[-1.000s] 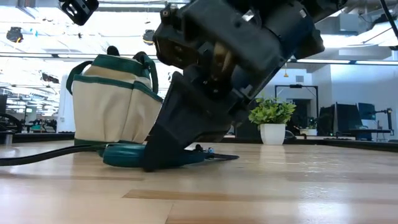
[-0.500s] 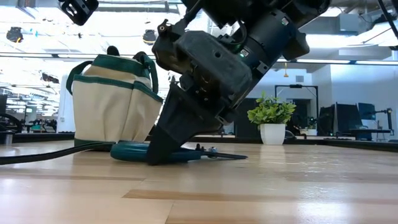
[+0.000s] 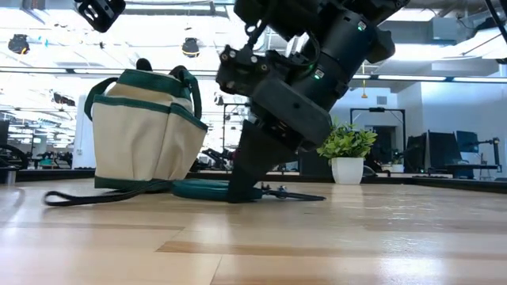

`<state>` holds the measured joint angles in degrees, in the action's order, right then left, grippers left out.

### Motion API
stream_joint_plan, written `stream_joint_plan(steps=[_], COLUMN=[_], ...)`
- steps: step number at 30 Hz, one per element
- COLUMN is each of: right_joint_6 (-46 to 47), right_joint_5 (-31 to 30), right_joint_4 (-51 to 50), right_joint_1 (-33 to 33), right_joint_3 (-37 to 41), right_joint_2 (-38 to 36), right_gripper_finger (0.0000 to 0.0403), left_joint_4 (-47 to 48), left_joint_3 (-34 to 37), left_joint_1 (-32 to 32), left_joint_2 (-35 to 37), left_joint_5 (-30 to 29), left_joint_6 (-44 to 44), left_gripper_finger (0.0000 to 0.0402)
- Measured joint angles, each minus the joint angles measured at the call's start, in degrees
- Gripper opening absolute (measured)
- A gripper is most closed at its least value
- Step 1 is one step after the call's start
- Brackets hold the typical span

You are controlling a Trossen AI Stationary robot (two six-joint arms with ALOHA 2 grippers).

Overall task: Pick & Place Garden tools in Gardening bag
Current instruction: Put the green shear scissors into the green gardening bag

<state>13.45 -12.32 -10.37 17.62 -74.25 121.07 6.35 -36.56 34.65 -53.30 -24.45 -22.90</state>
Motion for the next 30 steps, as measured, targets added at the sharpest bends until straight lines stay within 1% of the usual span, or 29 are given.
stream_joint_plan(steps=[4,12,17,19,21,23,26,30], right_joint_6=[-0.5,-0.5,-2.4,-5.1,-7.6,-7.4,-4.9,-4.4], right_joint_5=[0.0,2.8,3.6,4.7,4.8,4.5,4.8,5.0], right_joint_4=[-0.6,-1.8,-3.8,-3.6,-3.5,-3.5,-3.7,-4.9], right_joint_1=[-0.7,0.1,1.5,1.5,1.3,0.5,-1.0,-2.5], right_joint_3=[0.8,-0.1,-5.2,-7.1,-8.1,-8.1,-8.2,-7.9], right_joint_2=[-0.7,-1.7,-2.0,-1.5,-0.8,-0.5,-0.6,-0.6], right_gripper_finger=[0.0000,0.0000,0.0000,0.0000,0.0000,0.0001,0.0017,0.0069], left_joint_4=[0.0,0.0,0.0,0.0,0.0,0.0,0.0,0.0], left_joint_3=[0.0,0.0,0.0,0.0,0.0,0.0,0.0,0.0], left_joint_1=[0.0,0.0,0.0,0.0,0.0,0.0,0.0,0.0], left_joint_2=[0.0,0.0,0.0,0.0,0.0,0.0,0.0,0.0], left_joint_5=[0.0,0.0,0.0,0.0,0.0,0.1,0.5,0.8], left_joint_6=[0.0,0.0,0.1,0.1,0.1,0.1,0.1,0.1], left_gripper_finger=[0.0001,0.0001,0.0001,0.0001,0.0001,0.0001,0.0001,0.0001])
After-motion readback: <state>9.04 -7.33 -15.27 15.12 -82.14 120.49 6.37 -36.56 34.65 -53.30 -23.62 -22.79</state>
